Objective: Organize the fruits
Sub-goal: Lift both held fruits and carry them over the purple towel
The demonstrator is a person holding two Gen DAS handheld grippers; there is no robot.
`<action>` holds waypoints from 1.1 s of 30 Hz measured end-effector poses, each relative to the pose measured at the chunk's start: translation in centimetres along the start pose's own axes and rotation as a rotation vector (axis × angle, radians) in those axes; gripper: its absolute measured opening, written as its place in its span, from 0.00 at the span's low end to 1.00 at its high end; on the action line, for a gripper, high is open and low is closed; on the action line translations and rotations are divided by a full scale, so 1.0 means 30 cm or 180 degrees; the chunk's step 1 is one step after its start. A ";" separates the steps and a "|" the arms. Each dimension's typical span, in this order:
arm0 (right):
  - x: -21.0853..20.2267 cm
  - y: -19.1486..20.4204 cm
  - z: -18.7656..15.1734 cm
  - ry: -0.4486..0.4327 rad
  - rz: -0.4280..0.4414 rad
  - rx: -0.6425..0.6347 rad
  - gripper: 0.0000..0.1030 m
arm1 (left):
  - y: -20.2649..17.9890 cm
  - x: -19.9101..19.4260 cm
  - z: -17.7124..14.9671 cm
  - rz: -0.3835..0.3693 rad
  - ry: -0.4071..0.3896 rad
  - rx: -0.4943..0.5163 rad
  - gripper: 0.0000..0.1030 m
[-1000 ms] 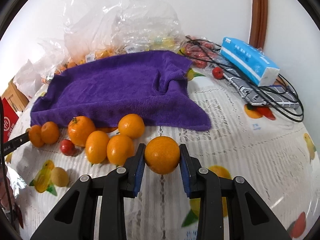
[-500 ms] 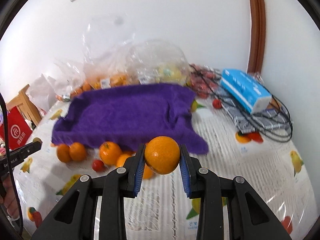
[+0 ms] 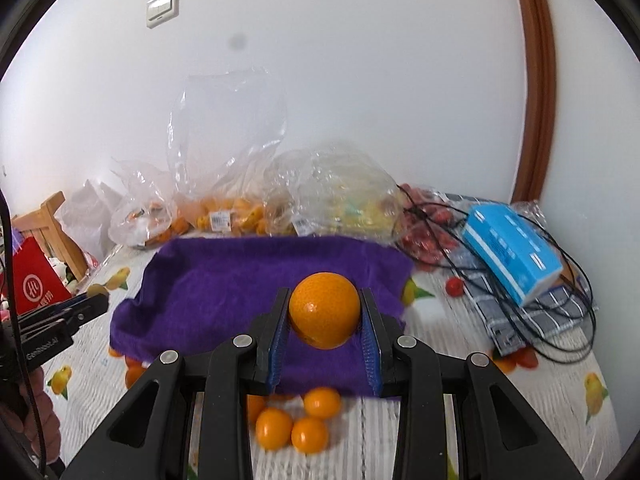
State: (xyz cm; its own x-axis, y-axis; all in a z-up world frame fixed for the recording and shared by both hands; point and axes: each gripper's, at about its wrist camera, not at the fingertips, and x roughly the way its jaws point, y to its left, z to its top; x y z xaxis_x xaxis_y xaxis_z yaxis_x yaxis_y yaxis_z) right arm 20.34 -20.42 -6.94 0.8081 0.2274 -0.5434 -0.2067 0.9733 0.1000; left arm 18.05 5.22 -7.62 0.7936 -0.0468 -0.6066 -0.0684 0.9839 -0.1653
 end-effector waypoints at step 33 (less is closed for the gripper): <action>0.396 -0.015 -0.123 0.0669 0.0057 0.0010 0.32 | -0.039 0.333 -0.074 -0.0002 0.0402 -0.0009 0.25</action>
State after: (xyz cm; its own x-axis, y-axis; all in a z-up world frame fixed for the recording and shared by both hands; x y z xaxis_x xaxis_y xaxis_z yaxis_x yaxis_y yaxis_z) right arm 27.98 -18.27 -16.52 0.6713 0.2334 -0.7034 -0.2179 0.9693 0.1137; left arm 24.70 3.24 -15.20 0.7112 -0.0690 -0.6996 -0.0697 0.9833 -0.1679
